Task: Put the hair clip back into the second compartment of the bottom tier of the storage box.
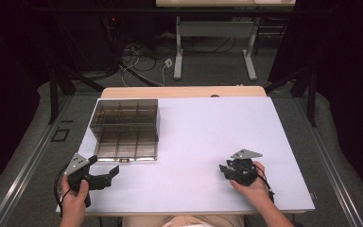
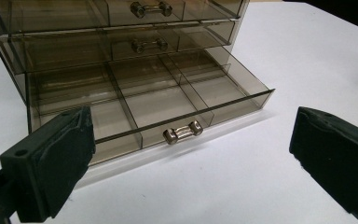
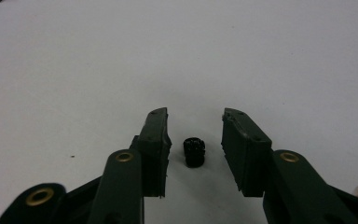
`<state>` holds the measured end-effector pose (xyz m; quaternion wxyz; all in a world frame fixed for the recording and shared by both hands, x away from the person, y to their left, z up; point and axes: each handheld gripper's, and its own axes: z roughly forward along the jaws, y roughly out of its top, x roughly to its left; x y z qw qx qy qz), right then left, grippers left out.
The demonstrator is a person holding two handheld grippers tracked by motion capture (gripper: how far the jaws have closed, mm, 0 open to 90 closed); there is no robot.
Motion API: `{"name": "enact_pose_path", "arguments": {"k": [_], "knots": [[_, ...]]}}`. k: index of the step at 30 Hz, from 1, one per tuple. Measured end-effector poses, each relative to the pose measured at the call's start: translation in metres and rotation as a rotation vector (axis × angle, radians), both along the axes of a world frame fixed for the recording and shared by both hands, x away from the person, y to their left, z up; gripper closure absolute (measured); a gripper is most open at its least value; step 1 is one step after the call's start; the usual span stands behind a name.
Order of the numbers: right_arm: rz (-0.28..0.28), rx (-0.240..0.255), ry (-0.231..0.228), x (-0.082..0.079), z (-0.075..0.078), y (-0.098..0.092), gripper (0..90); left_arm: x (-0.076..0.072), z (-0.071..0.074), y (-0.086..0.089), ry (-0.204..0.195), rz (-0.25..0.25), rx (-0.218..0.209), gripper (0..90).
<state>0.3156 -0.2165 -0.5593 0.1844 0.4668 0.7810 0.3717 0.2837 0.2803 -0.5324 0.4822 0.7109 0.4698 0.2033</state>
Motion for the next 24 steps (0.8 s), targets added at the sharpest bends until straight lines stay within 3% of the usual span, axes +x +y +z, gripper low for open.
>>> {"name": "enact_pose_path", "arguments": {"k": [17, 24], "knots": [[0.003, -0.006, 0.017, 0.0008, -0.002, 0.0008, 78.4, -0.0003, 0.0001, 0.0004, -0.001, -0.001, 0.001, 0.4], [0.007, 0.001, 0.02, 0.0009, -0.0019, 0.0004, 79.9, -0.0003, 0.0, 0.0008, 0.001, -0.002, 0.004, 0.4]]}}
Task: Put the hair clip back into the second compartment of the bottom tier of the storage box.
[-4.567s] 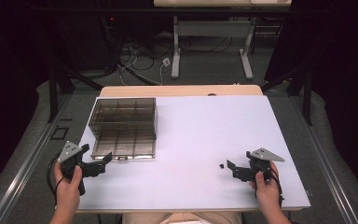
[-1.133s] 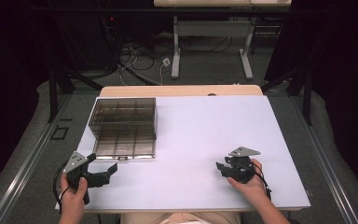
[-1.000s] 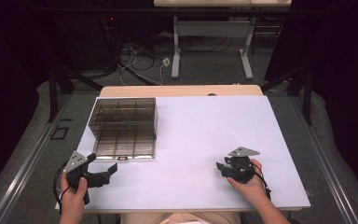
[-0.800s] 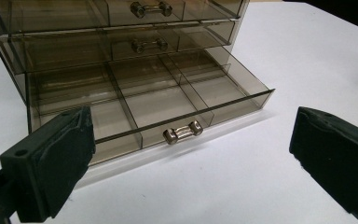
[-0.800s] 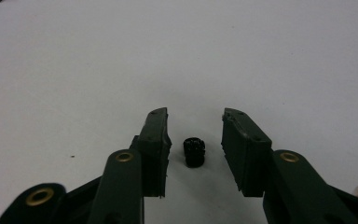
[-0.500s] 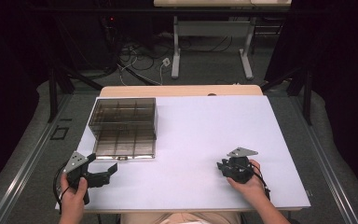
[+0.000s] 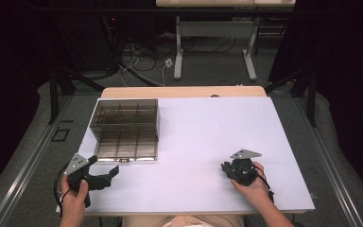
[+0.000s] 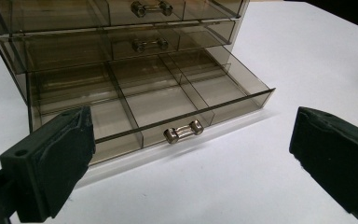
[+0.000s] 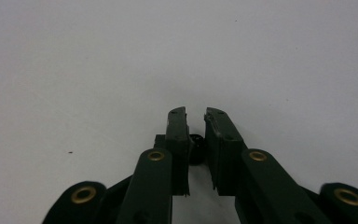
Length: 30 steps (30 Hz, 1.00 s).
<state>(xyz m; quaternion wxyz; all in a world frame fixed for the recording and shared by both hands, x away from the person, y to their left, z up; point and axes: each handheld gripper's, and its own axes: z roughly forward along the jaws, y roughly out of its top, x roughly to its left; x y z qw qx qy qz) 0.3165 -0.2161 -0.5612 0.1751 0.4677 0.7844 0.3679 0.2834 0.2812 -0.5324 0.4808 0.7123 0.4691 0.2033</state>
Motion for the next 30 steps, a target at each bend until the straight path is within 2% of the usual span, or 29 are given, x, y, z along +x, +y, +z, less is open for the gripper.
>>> {"name": "enact_pose_path", "arguments": {"k": [21, 30], "knots": [[0.002, 0.026, -0.019, -0.0037, 0.005, -0.0018, 80.1, 0.0001, -0.0008, 0.0007, -0.001, 0.001, -0.001, 0.4], [0.02, 0.029, -0.026, -0.007, 0.0091, -0.0003, 80.1, 0.0001, -0.001, 0.0009, 0.001, 0.001, 0.005, 0.4]]}}
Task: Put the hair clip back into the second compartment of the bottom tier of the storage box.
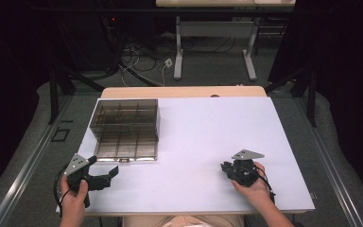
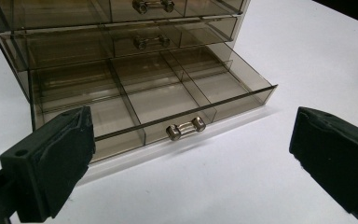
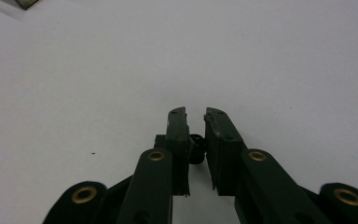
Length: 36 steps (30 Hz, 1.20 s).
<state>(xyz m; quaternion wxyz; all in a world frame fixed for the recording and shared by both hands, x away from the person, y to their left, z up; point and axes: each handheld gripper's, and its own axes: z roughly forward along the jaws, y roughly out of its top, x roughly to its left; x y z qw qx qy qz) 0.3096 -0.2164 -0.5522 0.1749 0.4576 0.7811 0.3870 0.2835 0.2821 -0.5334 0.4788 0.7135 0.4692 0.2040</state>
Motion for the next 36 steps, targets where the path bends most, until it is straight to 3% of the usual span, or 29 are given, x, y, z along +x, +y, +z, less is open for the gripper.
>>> {"name": "enact_pose_path", "arguments": {"k": [8, 14, 22, 36], "knots": [[0.031, -0.01, -0.019, -0.005, 0.01, 0.006, 80.1, 0.0, 0.0, -0.001, 0.004, -0.002, 0.0, 0.4], [0.036, -0.008, 0.002, -0.008, 0.016, 0.006, 80.2, 0.0, -0.001, 0.0, 0.005, -0.01, -0.002, 0.4], [0.055, -0.021, -0.026, -0.001, 0.032, 0.012, 80.2, 0.0, -0.001, -0.001, -0.002, -0.017, -0.005, 0.4], [0.143, -0.009, -0.042, 0.012, 0.048, 0.049, 80.2, 0.0, -0.002, 0.0, 0.003, -0.017, -0.006, 0.4]]}}
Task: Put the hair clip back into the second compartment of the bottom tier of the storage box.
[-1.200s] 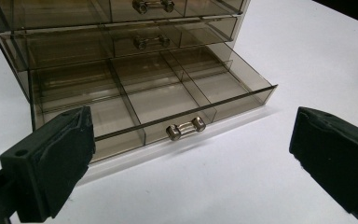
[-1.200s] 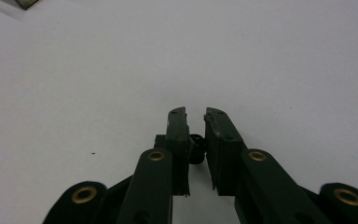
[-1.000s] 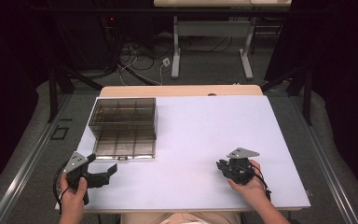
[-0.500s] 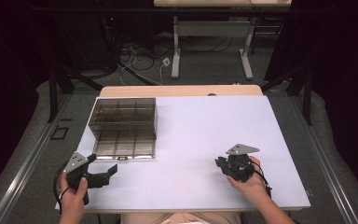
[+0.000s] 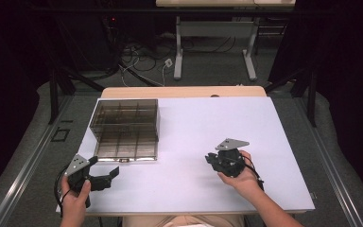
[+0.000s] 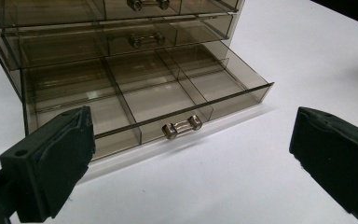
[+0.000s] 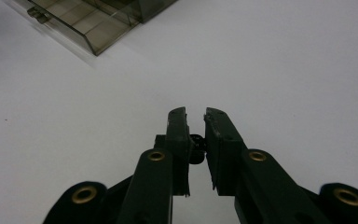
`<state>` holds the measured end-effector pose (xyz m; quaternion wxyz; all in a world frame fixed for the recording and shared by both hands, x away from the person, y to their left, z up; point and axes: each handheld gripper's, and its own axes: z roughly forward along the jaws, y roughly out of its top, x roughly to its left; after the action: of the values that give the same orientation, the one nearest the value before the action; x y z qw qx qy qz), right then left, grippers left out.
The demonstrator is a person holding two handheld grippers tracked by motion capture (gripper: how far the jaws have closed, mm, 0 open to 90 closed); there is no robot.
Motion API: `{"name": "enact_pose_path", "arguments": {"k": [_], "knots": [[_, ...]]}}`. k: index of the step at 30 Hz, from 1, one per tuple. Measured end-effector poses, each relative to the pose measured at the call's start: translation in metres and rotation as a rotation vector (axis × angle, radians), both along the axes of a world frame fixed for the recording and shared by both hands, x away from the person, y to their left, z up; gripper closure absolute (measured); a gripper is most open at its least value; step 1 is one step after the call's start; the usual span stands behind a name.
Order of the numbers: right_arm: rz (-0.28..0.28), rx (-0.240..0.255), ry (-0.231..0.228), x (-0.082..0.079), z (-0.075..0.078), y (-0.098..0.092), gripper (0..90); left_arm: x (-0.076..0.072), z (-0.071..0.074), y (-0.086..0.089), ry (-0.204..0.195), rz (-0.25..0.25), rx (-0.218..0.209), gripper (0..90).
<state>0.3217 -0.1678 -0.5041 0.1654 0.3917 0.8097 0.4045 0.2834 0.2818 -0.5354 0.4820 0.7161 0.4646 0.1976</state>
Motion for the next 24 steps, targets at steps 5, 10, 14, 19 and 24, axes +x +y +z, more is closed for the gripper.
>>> {"name": "enact_pose_path", "arguments": {"k": [5, 10, 14, 19, 24], "knots": [[0.026, 0.015, 0.017, 0.004, 0.004, 0.013, 80.2, 0.0, 0.0, 0.001, -0.002, 0.002, 0.0, 0.4], [0.056, 0.022, 0.025, 0.009, 0.01, 0.026, 80.2, 0.0, 0.0, 0.001, -0.002, 0.001, 0.0, 0.4], [0.077, 0.014, 0.022, 0.014, 0.013, 0.035, 80.2, 0.0, 0.0, 0.001, -0.002, 0.0, 0.004, 0.4], [0.086, 0.016, 0.027, 0.018, 0.016, 0.044, 80.2, 0.0, -0.001, 0.001, -0.003, 0.0, 0.003, 0.4], [0.105, 0.011, 0.032, 0.021, 0.019, 0.053, 80.2, 0.0, -0.001, 0.001, -0.004, 0.002, 0.002, 0.4]]}}
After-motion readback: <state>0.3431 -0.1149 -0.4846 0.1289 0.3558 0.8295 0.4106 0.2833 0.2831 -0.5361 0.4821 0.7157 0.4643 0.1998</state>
